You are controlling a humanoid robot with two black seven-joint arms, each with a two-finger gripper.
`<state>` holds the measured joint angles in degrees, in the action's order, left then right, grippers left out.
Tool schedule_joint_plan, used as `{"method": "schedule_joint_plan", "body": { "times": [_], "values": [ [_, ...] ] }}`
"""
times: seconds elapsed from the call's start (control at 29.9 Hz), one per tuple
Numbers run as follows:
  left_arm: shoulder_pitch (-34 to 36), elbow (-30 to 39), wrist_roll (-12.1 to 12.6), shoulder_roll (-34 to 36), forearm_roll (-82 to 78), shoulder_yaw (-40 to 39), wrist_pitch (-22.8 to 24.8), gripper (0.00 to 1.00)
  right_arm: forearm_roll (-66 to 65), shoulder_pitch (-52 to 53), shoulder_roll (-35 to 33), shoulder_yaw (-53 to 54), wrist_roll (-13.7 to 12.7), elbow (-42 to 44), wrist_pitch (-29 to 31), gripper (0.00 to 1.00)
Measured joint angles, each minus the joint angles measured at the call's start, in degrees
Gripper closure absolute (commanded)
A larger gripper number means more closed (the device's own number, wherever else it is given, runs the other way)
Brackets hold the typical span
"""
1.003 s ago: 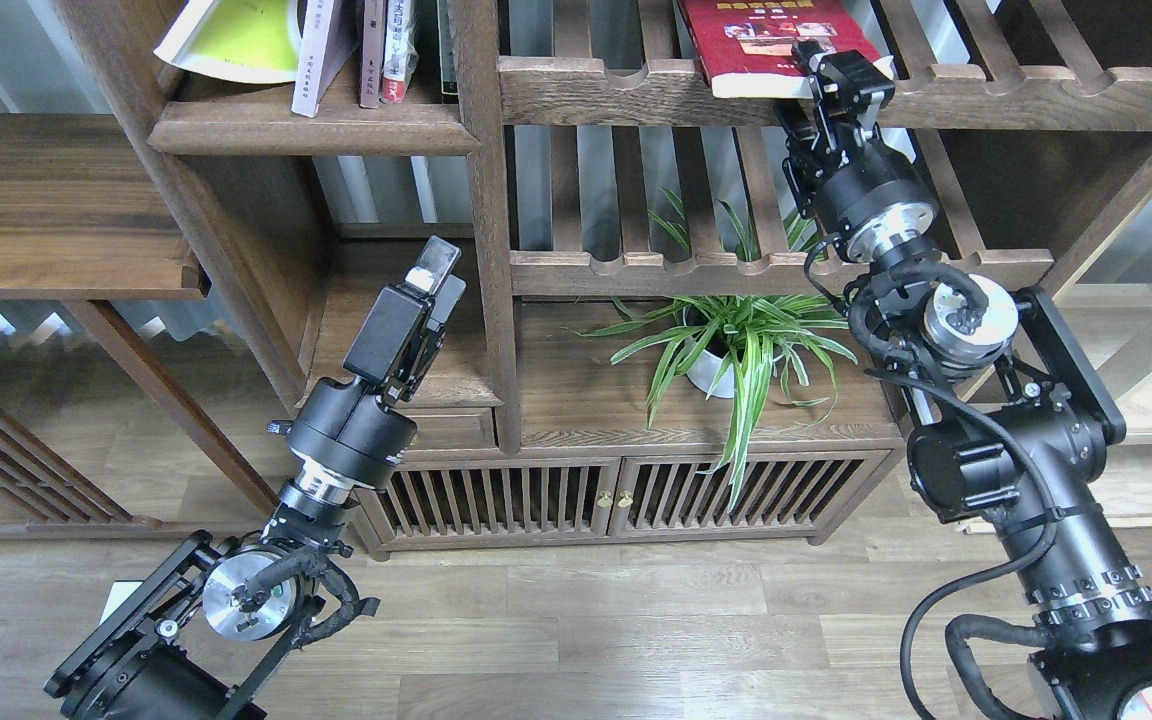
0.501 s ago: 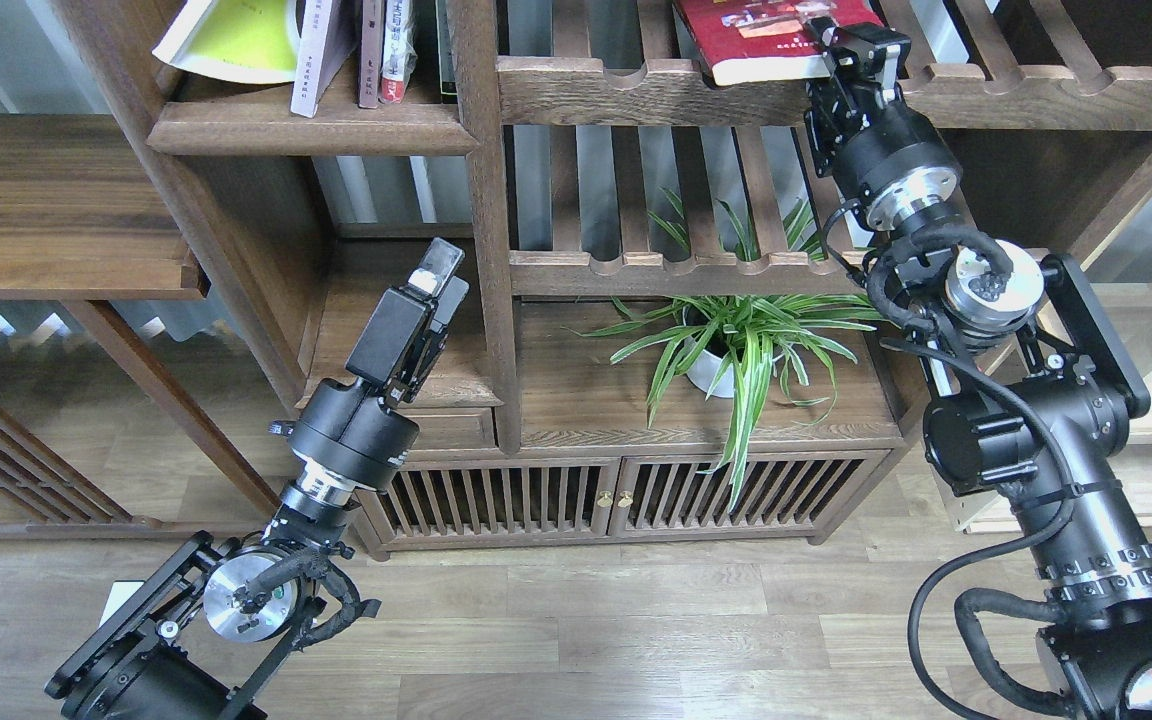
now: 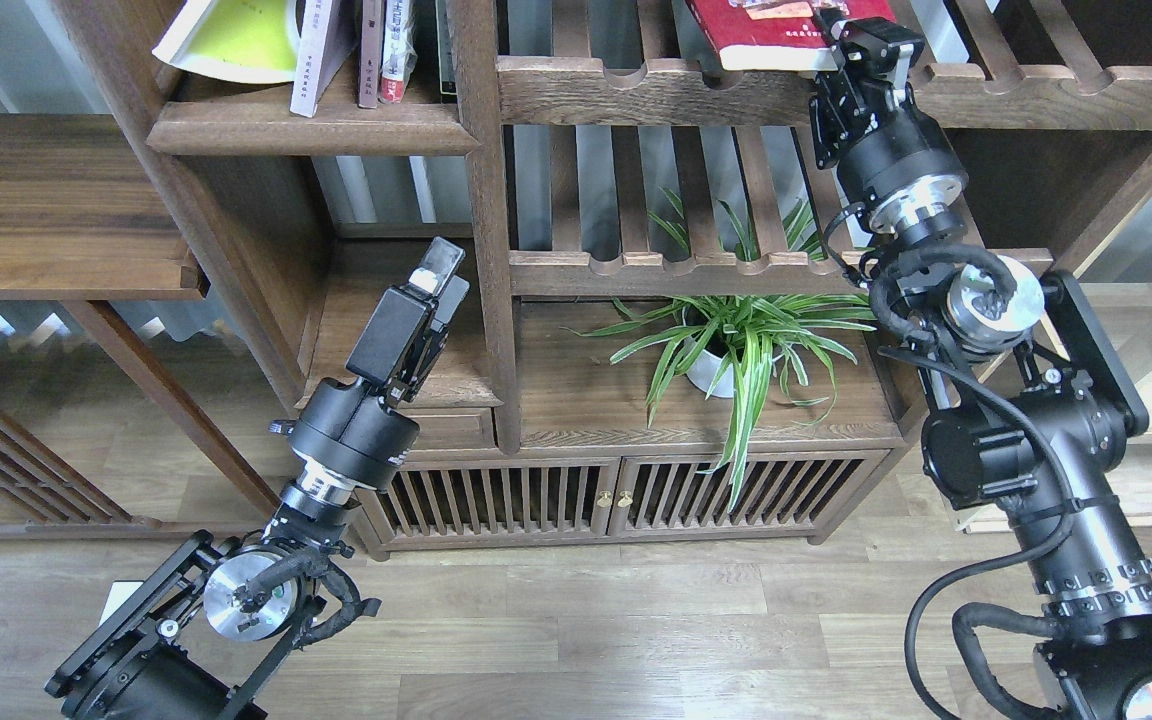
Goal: Organize books on shelf
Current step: 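Grip the red book on the top shelf with the right gripper, then pull the red book down from the top shelf with the right gripper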
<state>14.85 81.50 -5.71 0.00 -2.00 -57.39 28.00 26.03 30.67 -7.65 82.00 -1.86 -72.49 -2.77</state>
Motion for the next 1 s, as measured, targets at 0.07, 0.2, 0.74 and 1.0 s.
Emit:
{"method": "schedule_joint_plan", "body": {
  "times": [0.07,0.2,0.74,1.0],
  "values": [
    [0.02,0.0,0.0,0.0,-0.07,0.0,0.0,0.01,0.31,-1.76,0.56,0.03,0.01,-0.76,2.96,0.97],
    [0.44,-0.13,0.0,0.0,-0.11,-0.21,0.0,0.01,0.45,-5.29,2.12,-0.21,0.0,-1.92,10.33,0.98],
    [4.52,-2.06,1.65,0.0,4.39,-1.2,0.0,0.02,-0.84,-15.92,3.68,-11.57,0.11,-3.77,30.72,0.99],
    [6.34,-2.13,8.39,0.0,13.02,-0.67,0.0,0.02,-2.61,-22.82,4.56,-16.2,0.11,-3.94,30.81,1.0]
  ]
}}
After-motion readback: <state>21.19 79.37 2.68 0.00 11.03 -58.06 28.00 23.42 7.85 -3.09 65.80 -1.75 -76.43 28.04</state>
